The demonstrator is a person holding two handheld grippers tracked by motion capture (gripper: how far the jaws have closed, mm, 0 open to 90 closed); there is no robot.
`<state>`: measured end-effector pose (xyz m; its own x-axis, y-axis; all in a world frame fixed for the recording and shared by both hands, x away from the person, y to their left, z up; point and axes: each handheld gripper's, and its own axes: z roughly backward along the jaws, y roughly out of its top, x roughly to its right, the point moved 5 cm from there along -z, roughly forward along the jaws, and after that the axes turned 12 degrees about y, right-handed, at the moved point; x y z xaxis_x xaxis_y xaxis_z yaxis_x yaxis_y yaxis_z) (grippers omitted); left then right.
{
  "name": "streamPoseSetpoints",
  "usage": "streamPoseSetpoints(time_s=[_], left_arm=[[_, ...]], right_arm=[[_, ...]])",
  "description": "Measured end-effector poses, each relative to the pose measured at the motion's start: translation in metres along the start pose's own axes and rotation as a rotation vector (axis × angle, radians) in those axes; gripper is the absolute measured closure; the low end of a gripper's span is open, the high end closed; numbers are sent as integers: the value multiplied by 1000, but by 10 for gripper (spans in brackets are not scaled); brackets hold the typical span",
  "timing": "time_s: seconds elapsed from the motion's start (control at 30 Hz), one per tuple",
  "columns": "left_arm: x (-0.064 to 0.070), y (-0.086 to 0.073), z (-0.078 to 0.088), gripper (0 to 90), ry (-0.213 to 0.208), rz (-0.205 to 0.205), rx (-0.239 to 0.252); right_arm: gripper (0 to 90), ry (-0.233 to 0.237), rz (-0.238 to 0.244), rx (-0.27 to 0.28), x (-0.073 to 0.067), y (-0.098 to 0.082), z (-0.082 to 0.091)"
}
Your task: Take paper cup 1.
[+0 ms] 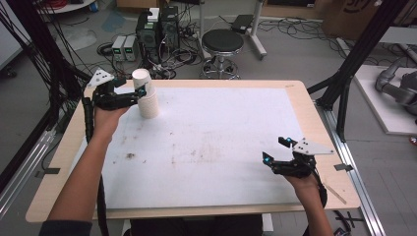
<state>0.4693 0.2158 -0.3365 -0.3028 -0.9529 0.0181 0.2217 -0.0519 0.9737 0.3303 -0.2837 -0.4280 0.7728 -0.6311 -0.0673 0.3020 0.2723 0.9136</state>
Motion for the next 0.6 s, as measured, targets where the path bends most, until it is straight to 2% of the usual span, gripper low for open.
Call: streamPoseSetpoints(time_s=[0.13,0.2,0.27,0.4,0.43,0.6], left_arm=[[-3,-1,-20,160,19,0,-47],[-5,2,-26,160,32,9,-36],[-9,2,-37,163,54,7,-67],[-10,5,-45,163,68,-3,-69],[-11,4,-50,163,78,6,-69],[-13,-1,-63,163,75,5,-106]], right_arm=[[159,4,-5,4,0,0,0],[159,4,-6,5,0,0,0],[159,8,-5,4,0,0,0],[160,9,-10,5,0,0,0],[159,12,-12,7,0,0,0],[159,12,-15,7,1,-1,0]])
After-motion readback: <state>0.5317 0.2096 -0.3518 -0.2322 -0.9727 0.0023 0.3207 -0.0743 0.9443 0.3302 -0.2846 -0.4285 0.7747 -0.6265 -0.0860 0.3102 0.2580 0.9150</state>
